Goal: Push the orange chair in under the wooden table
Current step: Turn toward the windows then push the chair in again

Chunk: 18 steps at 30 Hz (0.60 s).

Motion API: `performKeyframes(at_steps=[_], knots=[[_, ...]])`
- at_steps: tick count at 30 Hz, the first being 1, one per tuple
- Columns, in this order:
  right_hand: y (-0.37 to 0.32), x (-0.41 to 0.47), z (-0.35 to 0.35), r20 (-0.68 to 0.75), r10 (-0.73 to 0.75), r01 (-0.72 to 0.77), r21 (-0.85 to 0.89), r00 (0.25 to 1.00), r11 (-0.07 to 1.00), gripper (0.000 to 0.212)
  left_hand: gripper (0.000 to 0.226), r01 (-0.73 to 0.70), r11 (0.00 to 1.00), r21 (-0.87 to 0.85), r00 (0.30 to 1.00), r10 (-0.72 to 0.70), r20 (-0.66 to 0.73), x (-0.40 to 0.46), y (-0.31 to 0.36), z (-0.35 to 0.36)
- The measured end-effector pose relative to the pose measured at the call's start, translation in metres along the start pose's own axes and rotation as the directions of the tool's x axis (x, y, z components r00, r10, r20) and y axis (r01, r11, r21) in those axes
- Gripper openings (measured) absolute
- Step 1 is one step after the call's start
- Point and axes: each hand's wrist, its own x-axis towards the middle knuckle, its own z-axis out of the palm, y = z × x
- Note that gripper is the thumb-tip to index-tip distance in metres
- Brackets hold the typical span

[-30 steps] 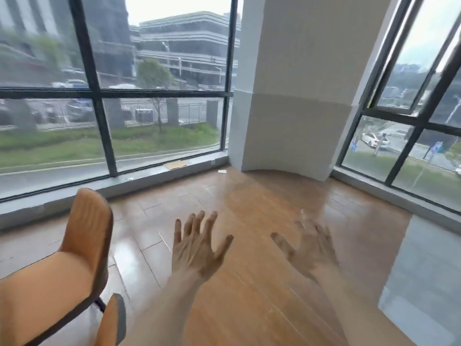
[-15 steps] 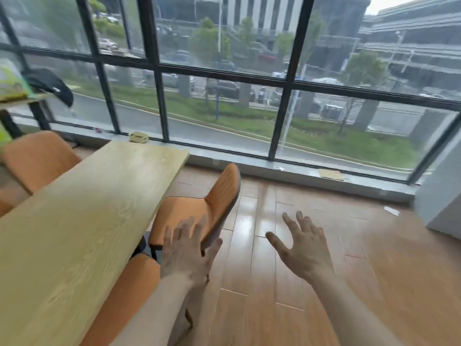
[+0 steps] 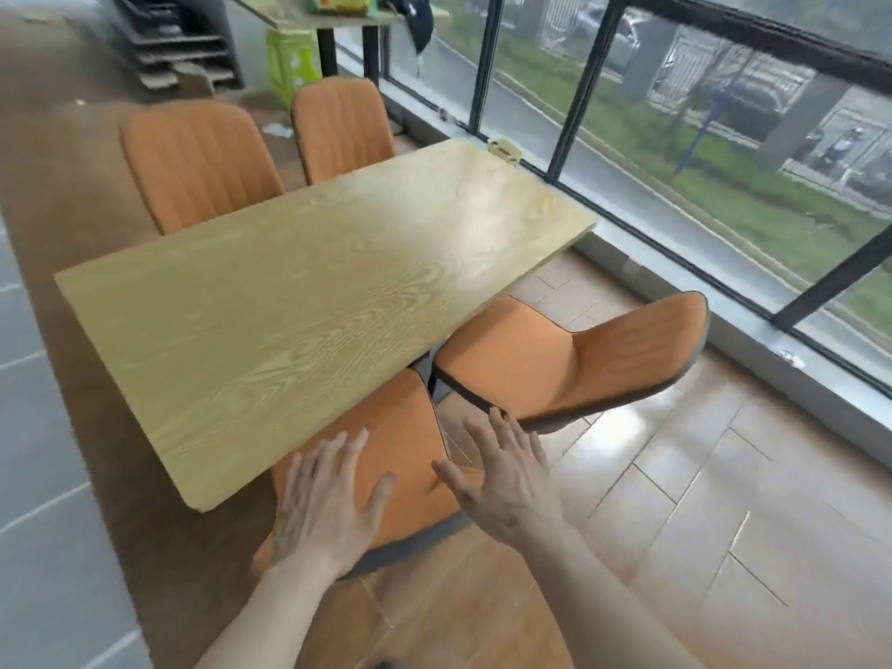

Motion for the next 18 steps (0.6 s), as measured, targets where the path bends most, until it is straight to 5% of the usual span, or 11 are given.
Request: performKeyframes(at_steps=[5, 10, 18], knots=[[0.001, 0.017, 0.058, 0.173, -0.113, 0.125, -0.059, 0.978, 0.99, 0.086, 0.087, 0.151, 0.989, -0.004, 0.987, -0.15, 0.063, -0.012, -0.017, 0.026], [0.01, 0.025, 0.086, 0.011, -0.169, 0.169, -0.14, 0.986, 0.976, 0.068, 0.082, 0.273, 0.961, 0.038, 0.959, -0.275, 0.073, -0.014, -0.009, 0.031], [0.014, 0.032, 0.089, 0.005, -0.257, 0.255, -0.13, 0.966, 0.958, 0.055, 0.083, 0.352, 0.933, 0.075, 0.936, -0.353, 0.004, -0.013, -0.002, 0.034]])
